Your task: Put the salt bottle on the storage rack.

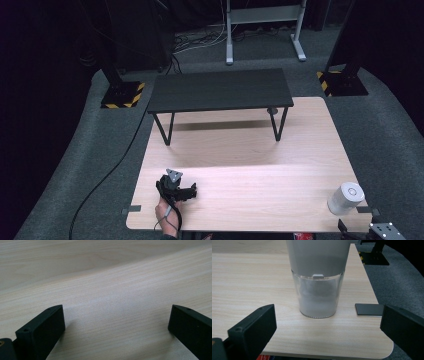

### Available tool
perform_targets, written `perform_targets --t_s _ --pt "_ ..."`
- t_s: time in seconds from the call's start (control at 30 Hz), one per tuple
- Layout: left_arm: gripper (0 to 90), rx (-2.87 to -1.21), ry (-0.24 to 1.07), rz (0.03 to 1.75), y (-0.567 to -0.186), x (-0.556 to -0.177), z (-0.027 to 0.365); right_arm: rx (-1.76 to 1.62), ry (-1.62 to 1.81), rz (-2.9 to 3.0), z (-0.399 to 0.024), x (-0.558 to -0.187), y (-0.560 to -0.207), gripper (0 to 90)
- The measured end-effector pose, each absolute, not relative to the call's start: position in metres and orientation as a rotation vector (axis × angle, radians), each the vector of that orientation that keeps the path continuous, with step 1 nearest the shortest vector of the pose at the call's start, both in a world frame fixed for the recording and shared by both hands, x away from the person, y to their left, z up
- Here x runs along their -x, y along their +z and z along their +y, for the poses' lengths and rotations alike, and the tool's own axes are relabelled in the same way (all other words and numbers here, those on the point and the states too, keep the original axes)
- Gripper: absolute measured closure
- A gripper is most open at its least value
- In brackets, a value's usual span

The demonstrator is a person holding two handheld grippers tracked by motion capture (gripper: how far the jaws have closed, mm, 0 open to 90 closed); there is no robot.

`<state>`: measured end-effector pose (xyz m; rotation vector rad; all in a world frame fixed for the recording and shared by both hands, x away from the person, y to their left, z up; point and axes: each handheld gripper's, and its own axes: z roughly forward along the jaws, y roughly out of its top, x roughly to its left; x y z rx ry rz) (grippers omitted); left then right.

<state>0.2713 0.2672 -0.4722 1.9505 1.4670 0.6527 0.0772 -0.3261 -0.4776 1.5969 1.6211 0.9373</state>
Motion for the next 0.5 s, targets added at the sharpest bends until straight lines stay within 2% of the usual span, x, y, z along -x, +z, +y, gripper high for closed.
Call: perform_targets --t_s 0.5 --pt "0.2 -1.953 0.654 1.465 -0.472 -0.271 0.267 -1.598 0.992 1.592 -0.326 -0.091 -0.489 0.0"
